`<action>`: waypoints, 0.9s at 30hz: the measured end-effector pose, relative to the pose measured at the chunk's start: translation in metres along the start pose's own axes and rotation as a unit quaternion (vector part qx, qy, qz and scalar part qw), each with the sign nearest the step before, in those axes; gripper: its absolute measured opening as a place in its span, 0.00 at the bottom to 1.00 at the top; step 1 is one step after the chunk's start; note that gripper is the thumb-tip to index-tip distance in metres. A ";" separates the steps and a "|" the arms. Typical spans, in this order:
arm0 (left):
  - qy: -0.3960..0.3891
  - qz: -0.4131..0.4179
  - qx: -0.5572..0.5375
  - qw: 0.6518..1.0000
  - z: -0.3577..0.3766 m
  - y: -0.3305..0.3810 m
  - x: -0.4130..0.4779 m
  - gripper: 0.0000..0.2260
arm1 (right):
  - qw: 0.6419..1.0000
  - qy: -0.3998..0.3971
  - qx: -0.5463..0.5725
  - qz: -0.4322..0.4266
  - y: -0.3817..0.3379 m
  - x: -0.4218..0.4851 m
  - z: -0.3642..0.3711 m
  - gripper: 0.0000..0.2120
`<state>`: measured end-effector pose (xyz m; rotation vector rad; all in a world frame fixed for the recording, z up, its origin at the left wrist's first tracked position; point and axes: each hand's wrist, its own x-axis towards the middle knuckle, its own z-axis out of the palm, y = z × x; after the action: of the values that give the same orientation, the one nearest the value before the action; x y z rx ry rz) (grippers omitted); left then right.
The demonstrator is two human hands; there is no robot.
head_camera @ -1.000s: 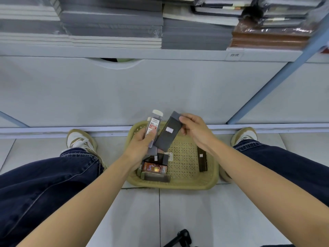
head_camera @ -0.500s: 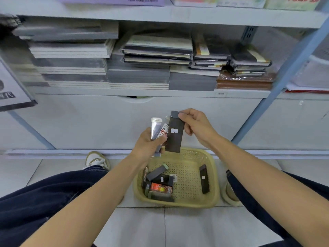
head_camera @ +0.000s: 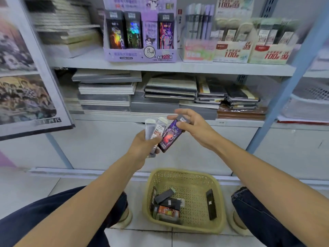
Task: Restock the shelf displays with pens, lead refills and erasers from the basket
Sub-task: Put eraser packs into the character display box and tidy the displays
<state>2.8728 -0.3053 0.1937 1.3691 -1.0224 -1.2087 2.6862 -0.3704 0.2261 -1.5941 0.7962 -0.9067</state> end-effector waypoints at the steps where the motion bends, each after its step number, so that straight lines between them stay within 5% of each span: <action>1: -0.005 0.008 -0.004 1.000 -0.002 0.004 -0.002 0.03 | 1.000 0.014 -0.008 -0.003 -0.004 0.001 0.001 0.19; 7: 0.030 0.068 -0.013 0.997 -0.020 0.042 -0.004 0.04 | 0.993 0.073 -0.094 -0.017 -0.040 0.016 0.005 0.16; 13: 0.040 0.152 -0.068 0.985 -0.046 0.109 0.000 0.09 | 0.971 0.088 -0.163 -0.153 -0.119 0.051 0.009 0.08; 18: 0.073 0.214 -0.079 0.971 -0.068 0.151 0.013 0.06 | 0.935 0.178 -0.163 -0.260 -0.184 0.090 0.007 0.07; 27: 0.085 0.228 -0.143 0.959 -0.090 0.182 0.041 0.10 | 0.872 0.171 -0.350 -0.296 -0.207 0.169 0.030 0.07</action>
<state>2.9716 -0.3579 0.3683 0.9262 -0.9342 -0.8374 2.8015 -0.4622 0.4510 -2.4370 0.9638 -1.4766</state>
